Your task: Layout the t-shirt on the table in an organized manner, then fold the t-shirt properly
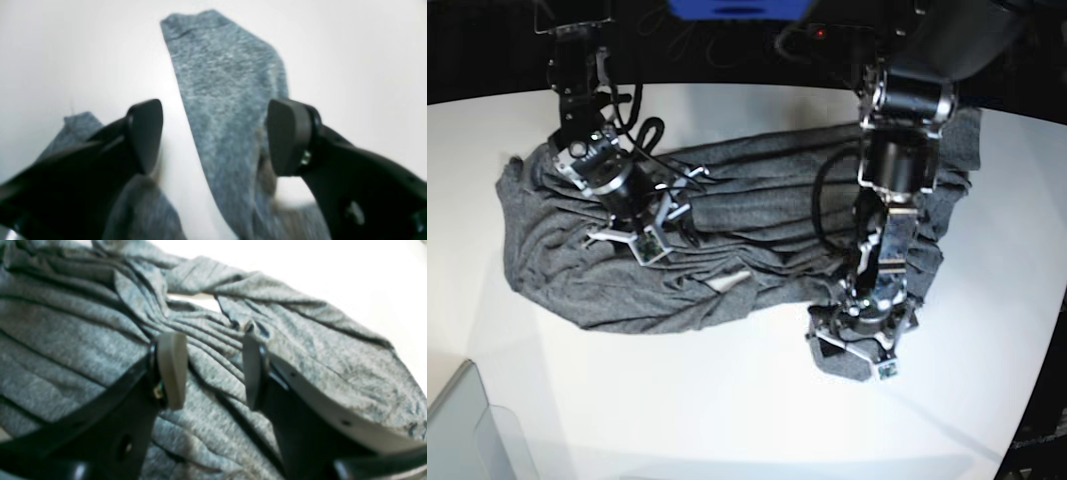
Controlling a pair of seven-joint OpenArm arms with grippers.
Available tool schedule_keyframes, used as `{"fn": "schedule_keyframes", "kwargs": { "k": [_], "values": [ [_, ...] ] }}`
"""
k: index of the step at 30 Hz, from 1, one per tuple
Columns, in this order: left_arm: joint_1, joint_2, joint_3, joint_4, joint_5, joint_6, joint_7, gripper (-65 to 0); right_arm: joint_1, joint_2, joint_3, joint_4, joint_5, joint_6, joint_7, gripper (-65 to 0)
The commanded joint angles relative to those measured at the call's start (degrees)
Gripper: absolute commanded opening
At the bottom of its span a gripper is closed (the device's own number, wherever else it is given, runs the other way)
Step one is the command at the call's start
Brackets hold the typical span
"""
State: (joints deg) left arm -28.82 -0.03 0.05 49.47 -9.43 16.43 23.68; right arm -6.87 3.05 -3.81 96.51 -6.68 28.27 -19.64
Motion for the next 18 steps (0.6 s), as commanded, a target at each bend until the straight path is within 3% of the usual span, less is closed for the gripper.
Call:
{"fn": "schedule_keyframes", "kwargs": {
  "k": [1,5,11,18],
  "values": [
    [-3.58,-0.36,-0.10,-1.78,0.51,0.15,-3.24,-17.9,0.50,0.25,0.17,1.03,0.66,-0.18,1.48,-37.7],
    [-8.32,-0.71,-0.10,-12.59,0.51,-0.12,-9.40,-17.9,0.50,0.25,0.25,0.94,0.66,-0.18,1.48,-37.7],
    [-9.38,-1.51,-0.10,-19.45,0.42,-0.29,-15.46,-18.0,0.41,0.16,0.25,0.94,0.66,-0.18,1.48,-37.7],
    [-9.12,-1.15,-0.10,-23.06,0.42,-0.47,-16.87,-18.3,0.50,0.07,0.25,0.94,0.66,-0.18,1.48,-37.7]
  ]
}}
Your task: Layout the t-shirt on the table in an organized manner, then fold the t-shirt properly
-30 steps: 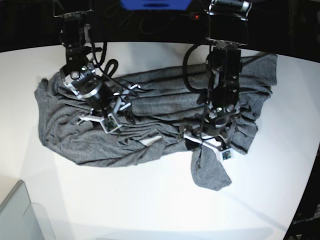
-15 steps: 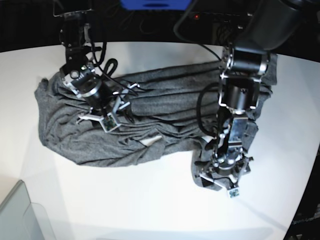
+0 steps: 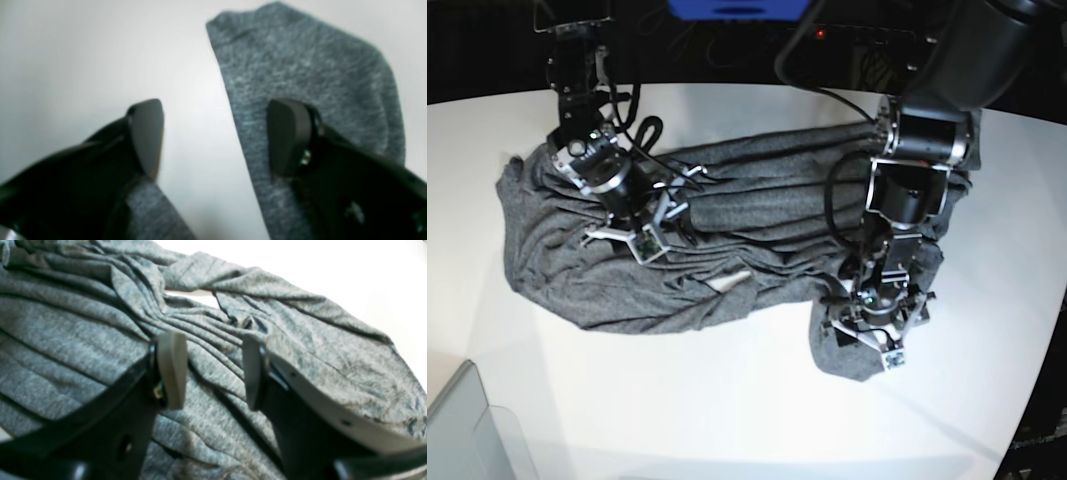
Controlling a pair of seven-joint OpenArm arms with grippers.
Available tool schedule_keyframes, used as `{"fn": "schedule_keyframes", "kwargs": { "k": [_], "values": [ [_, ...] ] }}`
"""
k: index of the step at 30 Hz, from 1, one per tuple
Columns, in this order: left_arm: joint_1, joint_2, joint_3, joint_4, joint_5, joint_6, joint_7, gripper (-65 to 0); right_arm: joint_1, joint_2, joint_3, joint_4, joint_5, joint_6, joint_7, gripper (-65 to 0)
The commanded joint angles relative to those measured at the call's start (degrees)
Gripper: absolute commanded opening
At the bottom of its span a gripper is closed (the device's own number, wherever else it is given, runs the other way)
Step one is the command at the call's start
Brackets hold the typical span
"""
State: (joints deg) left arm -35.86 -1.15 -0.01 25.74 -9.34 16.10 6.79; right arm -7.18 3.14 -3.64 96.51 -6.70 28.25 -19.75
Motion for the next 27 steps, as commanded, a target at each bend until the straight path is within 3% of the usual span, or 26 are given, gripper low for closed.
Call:
{"fn": "schedule_keyframes", "kwargs": {
  "k": [1,7,11,14,18,24,27],
  "values": [
    [-2.08,-0.04,-0.03,0.68,0.33,-0.14,0.03,-18.3,0.81,-0.10,0.08,0.94,0.68,-0.16,1.59,-37.7],
    [-2.08,1.10,-0.03,0.68,0.33,-0.23,0.03,-18.3,0.72,-0.10,0.08,0.85,0.68,-0.16,1.59,-37.7],
    [-1.02,1.81,-0.03,0.68,0.33,-5.33,0.03,-18.4,0.72,-0.10,-0.01,0.85,0.68,-0.16,1.59,-37.7],
    [-0.67,1.98,-0.03,0.59,0.33,-6.38,0.03,-20.3,0.72,-0.10,-0.01,0.85,0.68,-0.16,1.59,-37.7],
    [0.38,1.89,-0.03,0.59,0.33,-6.47,0.03,-32.7,0.81,-0.02,-0.01,0.85,0.68,-0.16,1.59,-37.7],
    [0.91,1.63,-0.03,0.59,0.33,-6.65,0.03,-65.0,0.89,-0.10,-0.01,0.85,0.68,-0.16,1.59,-37.7],
    [0.91,1.54,-0.03,0.94,0.33,-6.65,0.03,-64.0,0.98,-0.10,-0.01,0.85,0.68,-0.16,1.59,-37.7]
  ]
}}
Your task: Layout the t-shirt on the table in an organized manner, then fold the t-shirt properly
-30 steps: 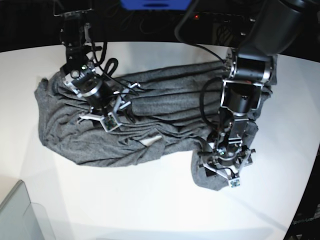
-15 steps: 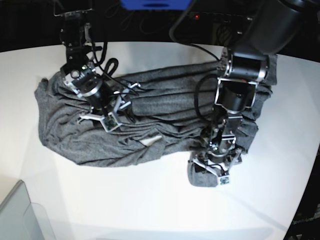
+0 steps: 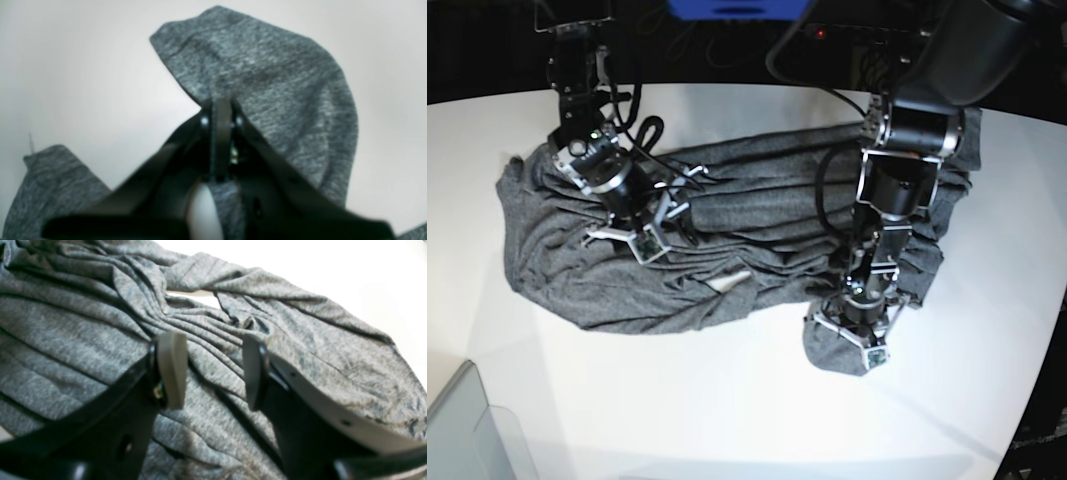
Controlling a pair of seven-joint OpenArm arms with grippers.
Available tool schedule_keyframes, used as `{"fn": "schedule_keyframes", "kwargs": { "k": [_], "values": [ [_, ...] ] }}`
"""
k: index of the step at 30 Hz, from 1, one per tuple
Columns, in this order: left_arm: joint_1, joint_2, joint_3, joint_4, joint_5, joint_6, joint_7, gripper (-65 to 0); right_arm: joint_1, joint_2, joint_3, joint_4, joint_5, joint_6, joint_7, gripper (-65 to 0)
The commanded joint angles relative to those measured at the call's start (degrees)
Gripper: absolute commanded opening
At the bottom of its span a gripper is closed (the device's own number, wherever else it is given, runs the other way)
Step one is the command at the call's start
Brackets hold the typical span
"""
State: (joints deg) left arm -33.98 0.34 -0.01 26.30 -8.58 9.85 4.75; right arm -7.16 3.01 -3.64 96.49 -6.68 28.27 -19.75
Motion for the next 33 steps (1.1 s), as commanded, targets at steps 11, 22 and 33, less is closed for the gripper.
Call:
{"fn": "schedule_keyframes", "kwargs": {
  "k": [11,22,33],
  "values": [
    [7.82,0.14,-0.12,32.46,-0.43,-0.13,15.51,-64.9,1.22,0.20,-0.01,0.88,0.66,-0.18,1.59,-37.7],
    [18.99,0.14,-8.65,64.55,-0.43,3.47,31.33,-64.9,1.93,-0.06,-0.01,0.88,0.66,-0.18,1.59,-37.7],
    [21.10,0.06,-16.74,71.94,-0.43,3.47,36.43,-64.9,1.93,-0.06,-0.18,0.88,0.83,-0.18,1.59,-37.7]
  ]
}}
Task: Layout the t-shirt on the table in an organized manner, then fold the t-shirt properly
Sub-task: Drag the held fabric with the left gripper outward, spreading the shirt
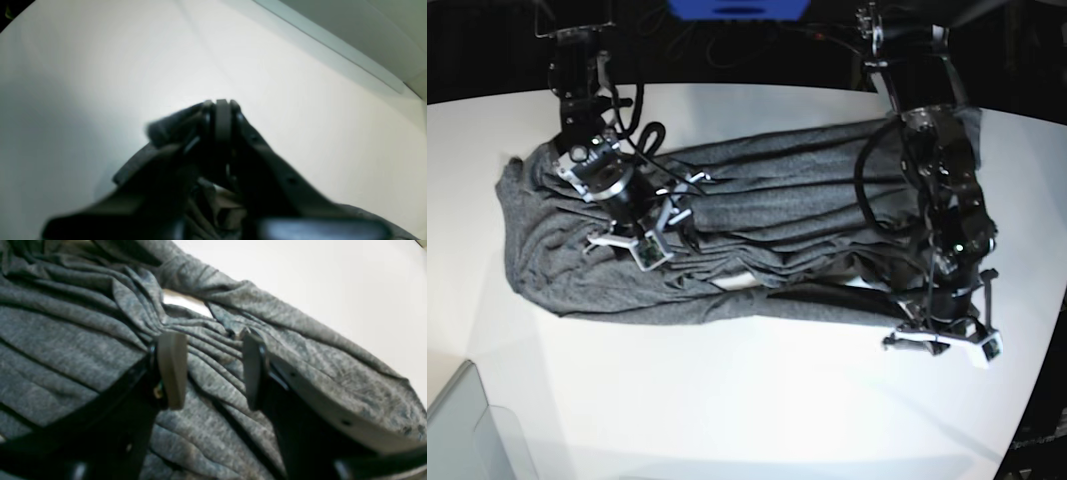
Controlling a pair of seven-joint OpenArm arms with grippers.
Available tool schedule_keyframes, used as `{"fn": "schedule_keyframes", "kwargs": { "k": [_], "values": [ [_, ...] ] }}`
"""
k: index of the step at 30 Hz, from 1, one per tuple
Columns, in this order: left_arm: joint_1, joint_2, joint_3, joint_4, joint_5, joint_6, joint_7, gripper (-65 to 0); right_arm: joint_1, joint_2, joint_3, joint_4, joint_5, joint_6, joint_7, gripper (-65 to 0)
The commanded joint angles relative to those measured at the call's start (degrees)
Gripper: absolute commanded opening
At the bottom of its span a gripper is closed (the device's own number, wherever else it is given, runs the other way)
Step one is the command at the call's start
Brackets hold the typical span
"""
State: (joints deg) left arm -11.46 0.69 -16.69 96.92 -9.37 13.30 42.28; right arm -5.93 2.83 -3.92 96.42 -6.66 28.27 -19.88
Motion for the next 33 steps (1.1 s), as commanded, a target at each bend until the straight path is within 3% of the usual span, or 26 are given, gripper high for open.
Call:
{"fn": "schedule_keyframes", "kwargs": {
  "k": [1,13,19,26,33],
  "values": [
    [-1.42,-0.29,-1.38,1.67,0.35,0.02,-0.92,-64.9,0.70,0.11,0.10,0.94,0.81,-0.18,1.73,-37.7],
    [-2.29,-2.23,-4.37,-1.58,-8.52,0.02,-0.83,-64.9,0.62,0.03,0.10,0.94,0.90,-0.18,1.73,-37.7],
    [-4.32,-1.96,-4.10,-3.78,-9.32,0.02,-1.36,-64.9,0.35,0.03,0.10,0.85,0.99,-0.18,1.73,-37.7],
    [-13.90,-2.40,-4.28,-20.05,-8.96,-0.33,-2.24,-64.8,0.35,0.03,0.10,0.06,0.81,-0.18,1.73,-37.7],
    [-19.61,-3.37,-4.10,-34.73,-8.88,0.02,-11.03,-64.5,0.35,0.03,0.10,0.06,0.72,-0.18,1.73,-37.7]
  ]
}}
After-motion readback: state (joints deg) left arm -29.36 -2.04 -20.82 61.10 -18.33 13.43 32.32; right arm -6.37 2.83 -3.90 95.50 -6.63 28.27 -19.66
